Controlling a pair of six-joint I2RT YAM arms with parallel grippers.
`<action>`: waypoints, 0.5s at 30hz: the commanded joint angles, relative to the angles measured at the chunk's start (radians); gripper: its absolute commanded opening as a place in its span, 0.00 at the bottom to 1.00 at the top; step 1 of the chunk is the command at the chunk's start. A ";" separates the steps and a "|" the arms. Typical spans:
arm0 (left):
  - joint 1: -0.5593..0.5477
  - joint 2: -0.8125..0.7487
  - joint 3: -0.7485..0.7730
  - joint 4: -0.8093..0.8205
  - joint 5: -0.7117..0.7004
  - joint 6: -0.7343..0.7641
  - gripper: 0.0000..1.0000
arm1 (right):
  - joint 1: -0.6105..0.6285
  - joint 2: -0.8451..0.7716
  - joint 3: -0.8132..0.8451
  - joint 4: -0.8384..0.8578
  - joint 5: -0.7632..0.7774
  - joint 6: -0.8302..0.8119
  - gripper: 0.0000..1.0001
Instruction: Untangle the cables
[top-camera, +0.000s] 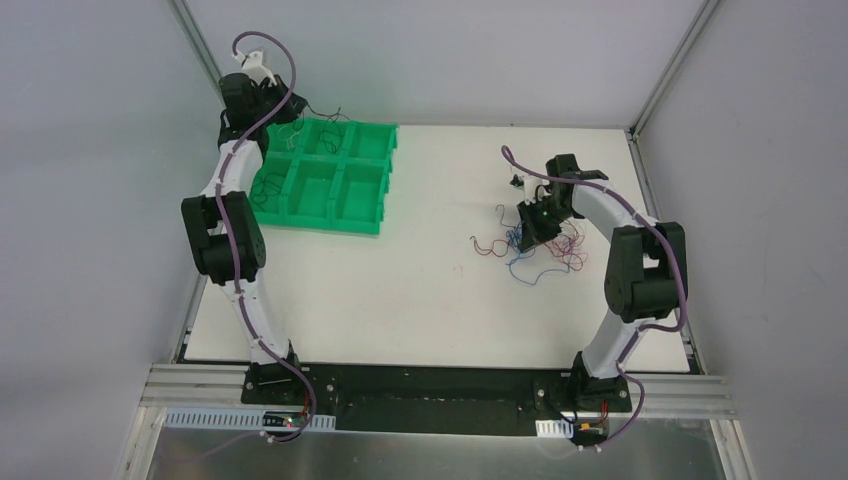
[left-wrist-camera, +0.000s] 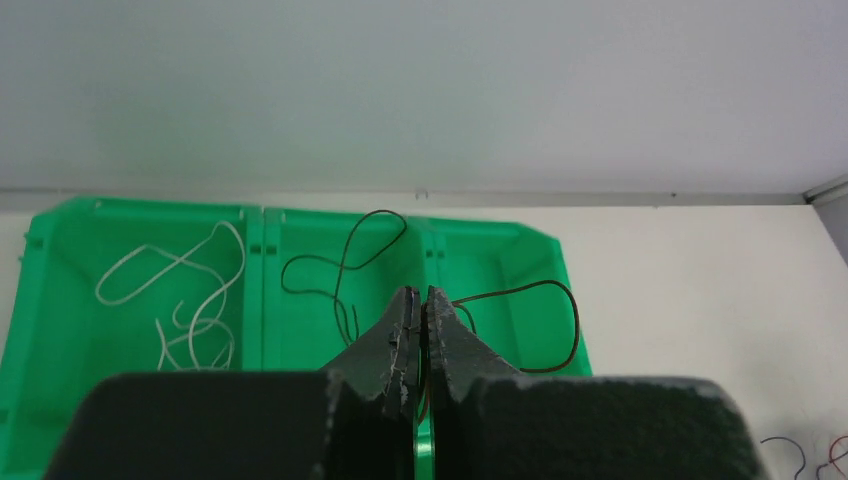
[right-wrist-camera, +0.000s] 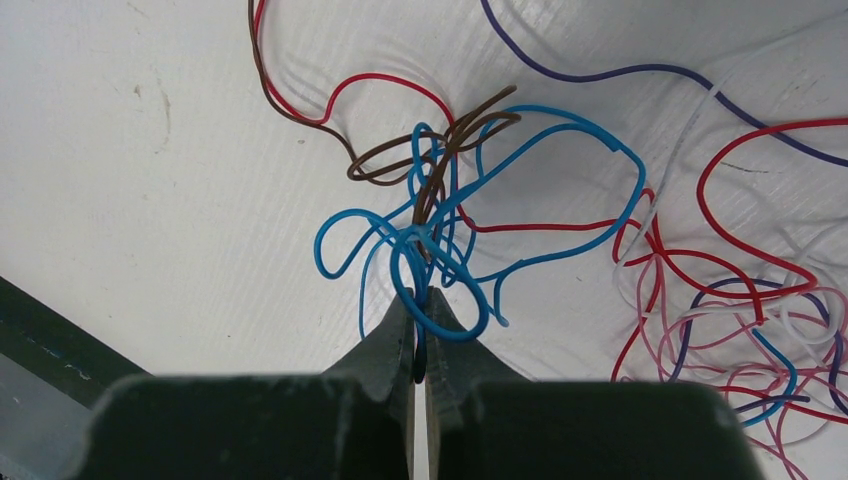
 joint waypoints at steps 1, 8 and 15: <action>-0.005 -0.057 -0.007 -0.092 -0.089 0.100 0.00 | 0.006 0.007 0.028 -0.004 0.000 0.005 0.00; -0.029 0.048 0.085 -0.259 -0.245 0.217 0.00 | 0.006 -0.010 0.014 -0.008 0.001 0.007 0.00; -0.114 0.066 0.127 -0.344 -0.321 0.375 0.00 | 0.008 -0.031 -0.020 0.002 0.000 0.009 0.00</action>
